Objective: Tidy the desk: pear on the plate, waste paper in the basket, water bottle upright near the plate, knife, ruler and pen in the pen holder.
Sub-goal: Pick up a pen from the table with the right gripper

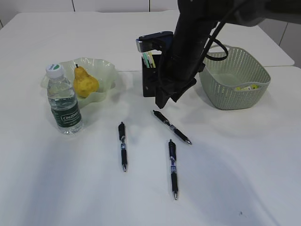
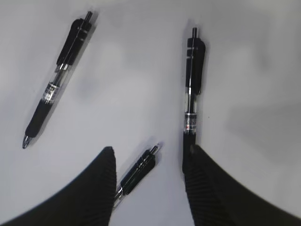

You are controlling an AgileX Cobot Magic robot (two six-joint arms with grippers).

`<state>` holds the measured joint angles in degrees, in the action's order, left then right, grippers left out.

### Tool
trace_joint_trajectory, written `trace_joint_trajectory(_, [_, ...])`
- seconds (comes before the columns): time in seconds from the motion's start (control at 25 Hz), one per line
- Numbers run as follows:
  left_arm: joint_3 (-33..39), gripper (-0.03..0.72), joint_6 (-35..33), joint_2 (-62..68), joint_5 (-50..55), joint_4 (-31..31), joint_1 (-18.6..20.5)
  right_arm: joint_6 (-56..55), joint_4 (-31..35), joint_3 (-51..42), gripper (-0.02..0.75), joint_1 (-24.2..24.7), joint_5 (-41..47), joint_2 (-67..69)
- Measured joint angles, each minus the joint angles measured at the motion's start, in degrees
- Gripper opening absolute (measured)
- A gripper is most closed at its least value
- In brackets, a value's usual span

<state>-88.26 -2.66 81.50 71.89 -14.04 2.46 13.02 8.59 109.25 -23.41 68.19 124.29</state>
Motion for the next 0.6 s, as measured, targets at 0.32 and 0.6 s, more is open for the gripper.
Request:
trace_joint_trajectory(0.32, [0.0, 0.525, 0.0, -0.1, 0.0, 0.0, 0.0, 0.2, -1.9, 5.8, 0.388, 0.0, 1.4, 3.9])
trace_joint_trajectory(0.6, [0.0, 0.525, 0.0, -0.1, 0.0, 0.0, 0.0, 0.3, -4.5, 5.9, 0.389, 0.0, 1.5, 6.4])
